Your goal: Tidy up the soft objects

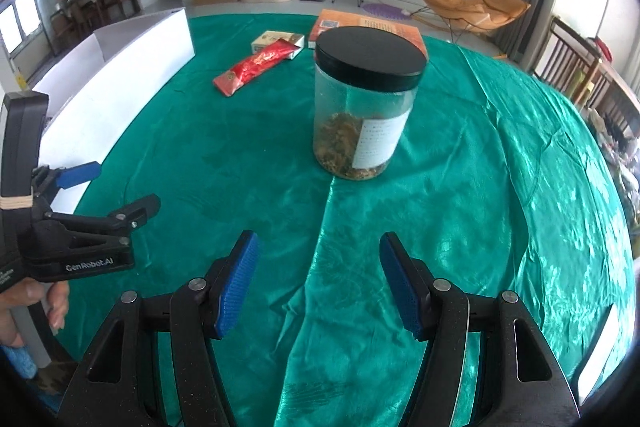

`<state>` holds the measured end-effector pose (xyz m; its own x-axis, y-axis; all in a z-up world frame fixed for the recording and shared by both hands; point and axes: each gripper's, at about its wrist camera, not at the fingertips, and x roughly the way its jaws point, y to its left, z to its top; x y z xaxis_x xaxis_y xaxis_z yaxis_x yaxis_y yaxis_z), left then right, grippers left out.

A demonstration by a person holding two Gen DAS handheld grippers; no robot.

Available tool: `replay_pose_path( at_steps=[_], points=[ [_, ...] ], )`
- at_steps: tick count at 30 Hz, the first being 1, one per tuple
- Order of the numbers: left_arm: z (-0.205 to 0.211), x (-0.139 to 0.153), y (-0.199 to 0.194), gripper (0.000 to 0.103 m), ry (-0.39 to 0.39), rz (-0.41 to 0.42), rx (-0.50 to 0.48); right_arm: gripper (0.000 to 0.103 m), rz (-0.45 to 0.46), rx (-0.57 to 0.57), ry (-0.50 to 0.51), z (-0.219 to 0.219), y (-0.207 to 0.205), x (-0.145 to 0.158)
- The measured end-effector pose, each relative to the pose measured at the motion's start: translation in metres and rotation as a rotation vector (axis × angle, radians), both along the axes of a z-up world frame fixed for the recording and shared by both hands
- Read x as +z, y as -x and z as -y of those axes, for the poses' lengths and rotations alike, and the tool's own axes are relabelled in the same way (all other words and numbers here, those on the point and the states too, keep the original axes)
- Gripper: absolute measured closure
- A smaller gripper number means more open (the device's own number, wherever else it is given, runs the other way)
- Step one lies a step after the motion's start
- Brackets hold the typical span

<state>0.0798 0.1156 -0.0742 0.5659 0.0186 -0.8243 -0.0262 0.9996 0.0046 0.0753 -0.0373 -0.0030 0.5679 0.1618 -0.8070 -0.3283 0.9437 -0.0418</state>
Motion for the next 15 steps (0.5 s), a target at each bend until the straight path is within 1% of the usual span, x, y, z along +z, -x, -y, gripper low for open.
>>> replay_pose_path(
  at_steps=[3,4,5,7,9,12,13,15],
  points=[
    [-0.004,-0.016,-0.005,0.003,0.002,-0.029,0.011,0.037,0.032,0.047,-0.020,-0.027,-0.022,0.013],
    [-0.005,-0.021,-0.005,0.001,0.001,-0.035,0.011,0.037,0.041,0.065,-0.024,-0.039,-0.033,0.017],
    [-0.007,-0.021,-0.003,0.002,0.007,-0.004,0.013,0.037,0.044,0.083,-0.022,-0.051,-0.046,0.020],
    [-0.010,-0.023,0.000,0.000,0.012,0.020,0.017,0.037,0.030,0.109,-0.028,-0.073,-0.075,0.020],
    [-0.009,-0.024,0.001,0.000,0.006,0.023,0.017,0.037,-0.028,0.106,-0.062,-0.089,-0.109,0.010],
    [-0.009,-0.023,0.001,0.000,0.009,0.023,0.017,0.037,-0.135,0.062,-0.123,-0.105,-0.156,-0.016],
    [-0.009,-0.023,0.001,0.000,0.010,0.023,0.016,0.037,-0.161,0.037,-0.128,-0.110,-0.169,-0.026],
    [-0.010,-0.023,-0.002,0.000,0.011,0.023,0.016,0.037,-0.178,-0.008,-0.155,-0.117,-0.190,-0.039]
  ],
)
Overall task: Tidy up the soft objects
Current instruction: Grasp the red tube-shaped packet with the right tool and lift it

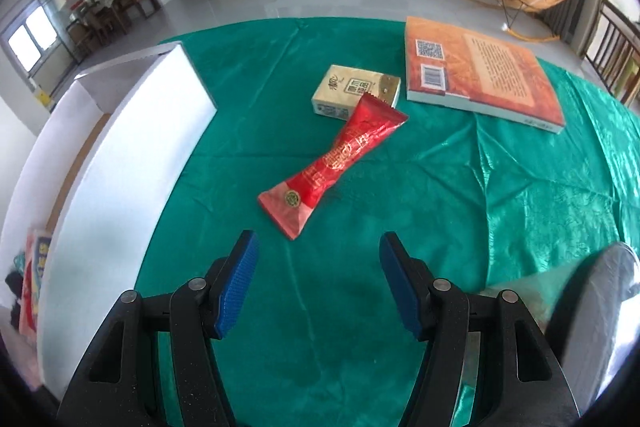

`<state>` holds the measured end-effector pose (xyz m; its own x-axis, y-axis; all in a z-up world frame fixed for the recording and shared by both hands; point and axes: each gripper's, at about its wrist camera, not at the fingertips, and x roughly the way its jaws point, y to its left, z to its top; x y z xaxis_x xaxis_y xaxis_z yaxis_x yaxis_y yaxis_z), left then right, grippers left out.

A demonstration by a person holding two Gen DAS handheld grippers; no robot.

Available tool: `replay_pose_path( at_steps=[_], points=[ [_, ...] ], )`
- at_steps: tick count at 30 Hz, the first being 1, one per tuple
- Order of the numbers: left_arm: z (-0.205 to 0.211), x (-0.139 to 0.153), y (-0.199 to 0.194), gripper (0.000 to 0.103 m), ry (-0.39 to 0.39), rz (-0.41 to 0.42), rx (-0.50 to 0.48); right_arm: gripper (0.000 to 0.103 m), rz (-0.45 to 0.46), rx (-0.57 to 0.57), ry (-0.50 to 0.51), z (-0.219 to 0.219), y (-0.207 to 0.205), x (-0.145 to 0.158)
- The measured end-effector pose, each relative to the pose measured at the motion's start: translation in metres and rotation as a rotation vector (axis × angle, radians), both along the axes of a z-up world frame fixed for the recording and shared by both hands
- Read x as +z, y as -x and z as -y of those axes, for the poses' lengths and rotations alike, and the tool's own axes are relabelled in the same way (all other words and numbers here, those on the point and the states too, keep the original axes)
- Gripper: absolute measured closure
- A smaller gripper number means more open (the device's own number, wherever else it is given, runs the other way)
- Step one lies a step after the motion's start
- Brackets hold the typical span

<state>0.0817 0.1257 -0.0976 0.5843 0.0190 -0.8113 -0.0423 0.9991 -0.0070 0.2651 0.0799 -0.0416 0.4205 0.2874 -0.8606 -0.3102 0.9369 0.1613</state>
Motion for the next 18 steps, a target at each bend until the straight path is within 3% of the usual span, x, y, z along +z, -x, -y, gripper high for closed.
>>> replay_pose_path(
  at_steps=[3,6,7,9,11,14,17,18],
  points=[
    [0.000,0.001,0.001,0.000,0.000,0.000,0.000,0.037,-0.042,-0.044,-0.028,-0.015,-0.026,-0.017],
    [0.001,0.000,0.001,0.000,0.001,0.001,0.000,0.041,-0.076,-0.048,0.029,-0.031,-0.040,-0.034],
    [0.001,0.000,0.001,0.000,0.001,0.000,0.000,0.059,-0.055,-0.059,0.068,-0.032,-0.039,-0.034],
    [0.001,0.001,0.001,0.000,0.000,0.001,0.001,0.080,-0.040,-0.059,0.084,-0.029,-0.033,-0.030],
    [0.002,0.001,0.000,0.000,0.000,0.000,0.001,0.080,-0.009,-0.064,0.060,-0.019,-0.023,-0.013],
    [0.000,0.002,0.000,0.000,0.014,0.005,0.006,0.080,0.072,-0.038,0.004,0.004,-0.010,0.037],
    [-0.008,0.005,0.003,0.000,0.087,0.031,0.024,0.080,0.153,0.015,0.028,0.033,0.009,0.087],
    [-0.006,0.004,0.002,0.000,0.073,0.025,0.020,0.080,0.173,0.025,0.045,0.046,0.016,0.099]
  ],
)
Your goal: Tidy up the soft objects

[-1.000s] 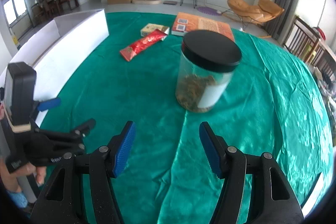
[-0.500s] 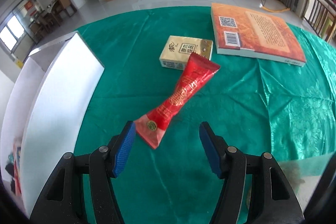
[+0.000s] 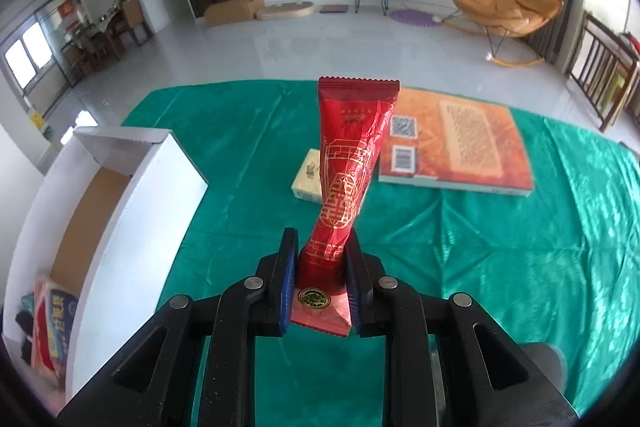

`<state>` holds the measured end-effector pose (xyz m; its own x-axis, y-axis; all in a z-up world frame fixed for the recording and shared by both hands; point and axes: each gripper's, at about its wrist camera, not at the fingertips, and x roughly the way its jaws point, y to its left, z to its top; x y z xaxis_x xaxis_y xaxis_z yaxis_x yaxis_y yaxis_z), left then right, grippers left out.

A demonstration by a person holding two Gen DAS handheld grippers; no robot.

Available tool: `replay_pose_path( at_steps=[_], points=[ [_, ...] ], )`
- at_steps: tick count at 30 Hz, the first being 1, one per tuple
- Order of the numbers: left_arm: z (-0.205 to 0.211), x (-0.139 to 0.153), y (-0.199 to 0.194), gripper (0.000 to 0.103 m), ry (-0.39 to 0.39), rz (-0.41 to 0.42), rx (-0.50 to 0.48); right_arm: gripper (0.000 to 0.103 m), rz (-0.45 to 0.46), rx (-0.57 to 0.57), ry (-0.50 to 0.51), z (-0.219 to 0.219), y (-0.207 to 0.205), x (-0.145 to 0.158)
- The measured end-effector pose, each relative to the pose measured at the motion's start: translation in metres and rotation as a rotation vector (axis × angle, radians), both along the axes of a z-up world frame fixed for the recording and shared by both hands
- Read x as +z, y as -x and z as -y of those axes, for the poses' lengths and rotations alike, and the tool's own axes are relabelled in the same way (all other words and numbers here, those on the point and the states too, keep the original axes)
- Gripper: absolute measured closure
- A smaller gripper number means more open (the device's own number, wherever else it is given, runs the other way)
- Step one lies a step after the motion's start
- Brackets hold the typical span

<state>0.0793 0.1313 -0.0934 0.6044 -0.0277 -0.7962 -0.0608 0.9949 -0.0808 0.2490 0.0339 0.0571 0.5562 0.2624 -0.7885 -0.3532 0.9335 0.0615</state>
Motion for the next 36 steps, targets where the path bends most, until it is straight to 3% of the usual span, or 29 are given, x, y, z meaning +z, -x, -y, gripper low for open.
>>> replay_pose_path(
  at_steps=[2,4,6,7,9,11,15,18,20,21,23,25,27,30,32,36],
  points=[
    [0.002,0.001,0.001,0.000,0.007,0.004,-0.032,0.080,0.026,-0.027,-0.020,0.037,0.012,0.022],
    [-0.007,0.008,0.008,0.000,0.123,0.051,-0.075,0.080,0.092,-0.050,-0.049,0.072,0.029,0.043],
    [-0.017,0.011,0.012,0.000,0.174,0.067,-0.018,0.080,0.157,-0.054,-0.039,0.099,0.048,0.059],
    [-0.018,0.009,0.011,0.000,0.187,0.053,-0.019,0.080,0.171,-0.063,-0.033,0.111,0.058,0.064],
    [-0.012,0.007,0.009,0.000,0.139,0.038,-0.029,0.079,0.150,-0.109,-0.023,0.140,0.067,0.059],
    [-0.005,0.006,0.005,0.000,0.103,0.026,-0.050,0.079,0.069,-0.147,0.012,0.167,0.065,0.038],
    [0.004,0.007,-0.002,0.000,0.086,0.014,-0.063,0.078,-0.152,-0.166,0.059,0.206,0.051,-0.043],
    [0.006,0.015,-0.009,0.000,0.098,-0.001,-0.057,0.075,-0.163,-0.195,0.073,0.219,0.054,-0.086],
    [0.005,0.025,-0.016,0.000,0.106,-0.009,-0.046,0.059,-0.159,-0.234,0.018,0.230,0.061,-0.101],
    [0.004,0.032,-0.021,0.000,0.110,-0.010,-0.042,0.044,-0.148,-0.255,-0.009,0.234,0.066,-0.105],
    [0.002,0.050,-0.035,0.000,0.120,0.006,-0.039,0.041,-0.093,-0.299,-0.051,0.235,0.084,-0.107],
    [0.001,0.069,-0.059,0.000,0.126,0.013,-0.029,0.039,-0.031,-0.347,-0.079,0.236,0.104,-0.105],
    [-0.003,0.082,-0.094,0.000,0.164,-0.036,0.020,0.038,0.037,-0.392,-0.099,0.236,0.125,-0.107],
    [-0.008,0.085,-0.151,0.000,0.242,-0.079,0.055,0.038,0.094,-0.441,-0.113,0.237,0.152,-0.116],
    [-0.006,0.078,-0.195,0.000,0.220,-0.088,0.047,0.038,0.036,-0.428,-0.118,0.235,0.152,-0.126],
    [0.006,0.054,-0.272,0.000,0.143,-0.147,-0.017,0.035,0.028,-0.413,-0.092,0.230,0.146,-0.127]
  ],
)
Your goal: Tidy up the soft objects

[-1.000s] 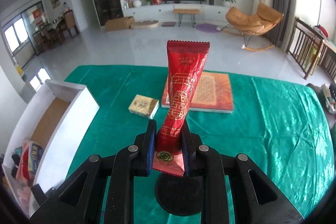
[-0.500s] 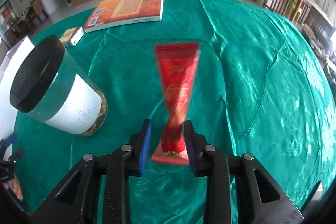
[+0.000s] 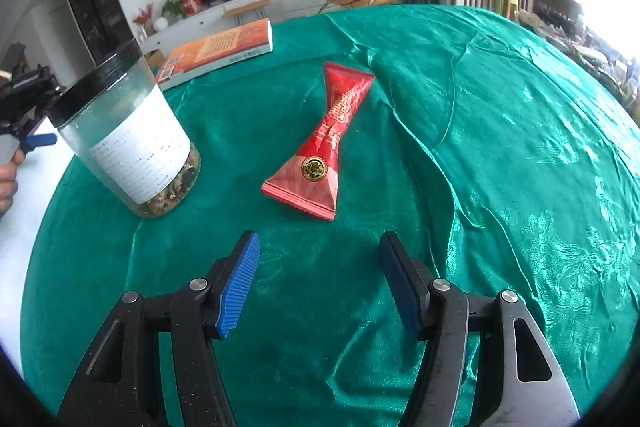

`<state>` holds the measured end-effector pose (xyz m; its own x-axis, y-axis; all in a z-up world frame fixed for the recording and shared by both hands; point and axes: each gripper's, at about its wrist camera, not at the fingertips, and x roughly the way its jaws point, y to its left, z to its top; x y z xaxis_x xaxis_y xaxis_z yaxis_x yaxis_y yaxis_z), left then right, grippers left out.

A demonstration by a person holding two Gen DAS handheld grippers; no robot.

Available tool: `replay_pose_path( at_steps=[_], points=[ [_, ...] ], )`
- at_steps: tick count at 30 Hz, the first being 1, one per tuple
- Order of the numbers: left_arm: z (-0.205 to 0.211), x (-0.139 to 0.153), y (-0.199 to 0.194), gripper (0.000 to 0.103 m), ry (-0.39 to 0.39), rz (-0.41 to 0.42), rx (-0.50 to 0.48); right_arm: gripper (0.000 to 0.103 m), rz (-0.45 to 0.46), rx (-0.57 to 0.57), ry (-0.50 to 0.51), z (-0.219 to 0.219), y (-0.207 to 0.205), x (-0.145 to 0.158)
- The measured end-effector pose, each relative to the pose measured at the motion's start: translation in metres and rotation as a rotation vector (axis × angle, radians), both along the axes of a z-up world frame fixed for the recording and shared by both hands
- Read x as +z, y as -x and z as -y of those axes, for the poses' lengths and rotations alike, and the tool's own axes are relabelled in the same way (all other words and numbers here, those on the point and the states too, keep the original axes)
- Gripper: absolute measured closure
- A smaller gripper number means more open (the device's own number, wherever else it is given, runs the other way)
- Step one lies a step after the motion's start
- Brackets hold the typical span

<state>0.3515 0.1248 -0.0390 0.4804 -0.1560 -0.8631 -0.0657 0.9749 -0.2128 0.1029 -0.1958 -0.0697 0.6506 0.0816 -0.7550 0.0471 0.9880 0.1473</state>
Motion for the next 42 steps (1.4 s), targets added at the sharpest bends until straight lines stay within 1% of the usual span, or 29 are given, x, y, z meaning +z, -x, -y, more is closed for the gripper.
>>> replay_pose_path(
  at_steps=[2,5,7,9,10,11,12,13,15,17,18,20,21,22,23,24,26,28,29,32,34,35,38,42],
  points=[
    [0.003,-0.012,-0.026,0.000,-0.026,-0.025,0.005,0.032,-0.002,0.007,0.002,-0.003,0.000,-0.001],
    [0.008,-0.020,-0.050,0.000,-0.040,-0.005,0.033,0.030,-0.002,0.007,-0.002,-0.003,0.001,-0.005],
    [0.012,-0.034,-0.060,0.000,-0.055,-0.042,0.042,0.029,-0.001,0.009,-0.007,-0.002,0.002,-0.005],
    [0.016,-0.050,-0.066,0.000,-0.100,-0.106,0.035,0.028,0.000,0.010,-0.009,-0.002,0.002,-0.006],
    [0.021,-0.050,-0.064,0.002,-0.163,-0.078,0.015,0.028,0.000,0.010,-0.010,-0.002,0.002,-0.006],
    [0.024,-0.050,-0.062,0.009,-0.193,-0.058,-0.014,0.028,0.002,0.009,-0.012,-0.002,0.003,-0.006],
    [0.025,-0.047,-0.057,0.030,-0.215,-0.032,-0.031,0.029,0.006,0.006,-0.022,-0.001,0.003,-0.005],
    [0.025,-0.044,-0.054,0.030,-0.226,-0.017,-0.037,0.029,0.008,-0.001,-0.048,0.003,0.002,-0.002],
    [0.018,-0.039,-0.045,0.030,-0.175,-0.004,-0.047,0.029,0.031,-0.034,-0.121,0.014,-0.005,0.011],
    [0.012,-0.032,-0.034,0.030,-0.157,0.006,-0.042,0.029,0.042,-0.057,-0.140,0.024,-0.026,0.026],
    [0.009,-0.029,-0.028,0.030,-0.146,0.005,-0.041,0.029,0.013,-0.055,-0.143,0.027,-0.042,0.030],
    [0.006,-0.021,-0.013,0.030,-0.120,0.000,-0.049,0.029,-0.076,-0.023,-0.171,0.029,-0.077,0.028],
    [0.004,-0.014,-0.003,0.030,-0.111,0.001,-0.056,0.033,-0.147,0.003,-0.162,0.026,-0.093,0.020],
    [0.002,-0.006,0.008,0.030,-0.101,0.008,-0.067,0.050,-0.225,0.022,-0.143,0.023,-0.104,0.010],
    [0.000,0.005,0.018,0.030,-0.091,0.018,-0.080,0.073,-0.295,0.029,-0.118,0.021,-0.112,-0.001],
    [-0.002,0.018,0.028,0.030,-0.081,0.033,-0.097,0.089,-0.289,0.023,-0.113,0.022,-0.111,-0.001],
    [-0.006,0.046,0.049,0.030,-0.059,0.074,-0.127,0.090,-0.263,-0.001,-0.053,0.024,-0.107,0.013],
    [-0.020,0.077,0.077,0.030,-0.038,0.121,-0.149,0.090,-0.187,0.014,-0.054,0.022,-0.096,0.045],
    [-0.031,0.092,0.090,0.030,-0.031,0.146,-0.151,0.090,-0.150,0.024,-0.035,0.017,-0.090,0.065],
    [-0.070,0.127,0.138,0.030,-0.031,0.199,-0.124,0.090,-0.066,0.119,-0.011,-0.018,-0.072,0.122],
    [-0.105,0.140,0.173,0.029,-0.052,0.209,-0.076,0.090,-0.035,0.223,-0.022,-0.058,-0.060,0.152],
    [-0.123,0.142,0.189,0.029,-0.068,0.203,-0.046,0.090,-0.027,0.281,-0.041,-0.083,-0.054,0.162],
    [-0.174,0.139,0.237,0.029,-0.163,0.176,0.060,0.090,-0.021,0.461,-0.133,-0.164,-0.036,0.180],
    [-0.223,0.122,0.294,0.027,-0.276,0.115,0.185,0.089,-0.049,0.677,-0.263,-0.272,-0.004,0.182]
  ],
)
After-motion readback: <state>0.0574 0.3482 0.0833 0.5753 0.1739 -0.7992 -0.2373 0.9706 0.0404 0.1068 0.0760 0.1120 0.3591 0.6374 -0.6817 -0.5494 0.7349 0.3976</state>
